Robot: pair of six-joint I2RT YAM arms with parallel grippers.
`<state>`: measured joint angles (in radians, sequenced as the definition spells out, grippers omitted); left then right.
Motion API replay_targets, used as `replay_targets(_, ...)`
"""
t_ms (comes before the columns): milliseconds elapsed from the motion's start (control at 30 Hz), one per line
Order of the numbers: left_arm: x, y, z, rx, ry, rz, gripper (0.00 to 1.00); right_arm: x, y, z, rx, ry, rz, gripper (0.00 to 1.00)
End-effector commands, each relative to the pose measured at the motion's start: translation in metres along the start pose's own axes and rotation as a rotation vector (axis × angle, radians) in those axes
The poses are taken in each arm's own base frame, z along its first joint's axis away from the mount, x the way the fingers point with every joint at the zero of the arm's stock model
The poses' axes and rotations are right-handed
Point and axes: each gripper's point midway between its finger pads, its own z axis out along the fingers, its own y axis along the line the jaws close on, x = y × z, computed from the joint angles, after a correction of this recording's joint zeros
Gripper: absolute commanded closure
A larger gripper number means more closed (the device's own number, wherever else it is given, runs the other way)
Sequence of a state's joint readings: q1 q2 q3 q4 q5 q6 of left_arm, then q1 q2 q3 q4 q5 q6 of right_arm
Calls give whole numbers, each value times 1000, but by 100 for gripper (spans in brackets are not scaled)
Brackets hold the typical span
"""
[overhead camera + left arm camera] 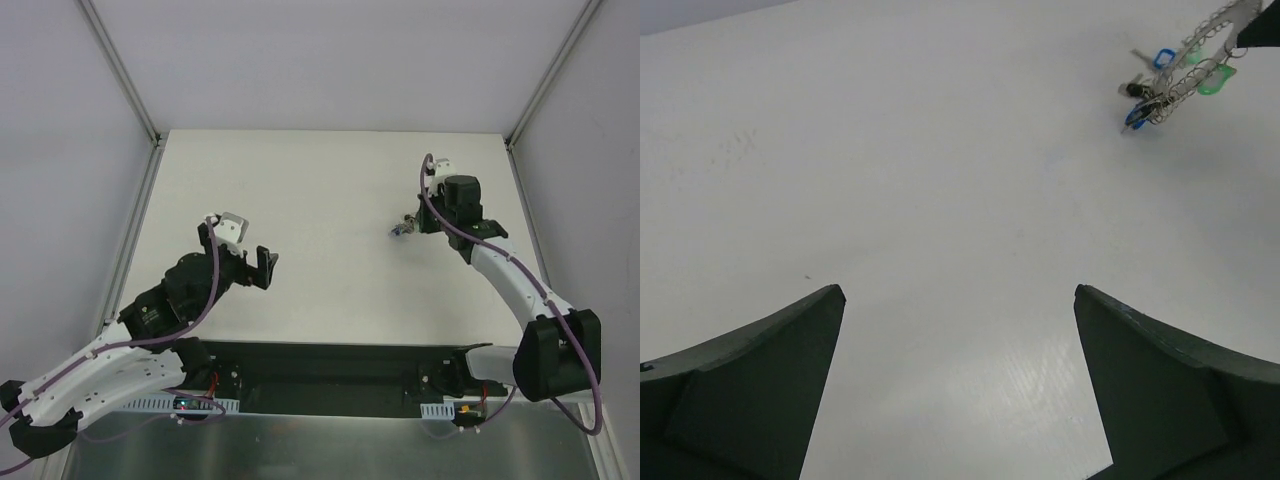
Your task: Put the keys on the keyring
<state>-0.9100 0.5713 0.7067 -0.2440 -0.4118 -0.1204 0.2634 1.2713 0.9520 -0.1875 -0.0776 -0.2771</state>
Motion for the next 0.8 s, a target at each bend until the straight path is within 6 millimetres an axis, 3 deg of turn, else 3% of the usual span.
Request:
replay_targets(0,11,17,-12,-78,54,-7,1,40,-16,9,65,20,184,99)
replay_targets(67,21,17,-10,-79,71,-16,1,52,-24,8,88,13,260,99)
replay_targets(100,25,17,-8,-77,87,-25,1,73,-26,7,99,41,287,99)
replay_targets(233,33,23,-1,-83,136,-73,1,107,-38,0,146,57,366,99)
replay_targets(333,30,37,2,-108,139,-178,1,118,-43,-7,168,44,447,99)
replay_targets(400,28,47,1,-141,121,-241,1,117,-46,-13,180,22,477,95)
replay_targets(500,21,62,-5,-200,81,-270,1,101,-49,-31,209,-48,485,57)
replay_targets(633,14,78,-17,-282,16,-261,1,73,-62,-72,303,-172,480,41)
replay_targets(667,12,82,-20,-293,3,-236,1,55,-63,-91,311,-253,475,38)
replay_targets(767,3,88,-33,-315,-69,-227,1,43,-72,-123,386,-334,479,27)
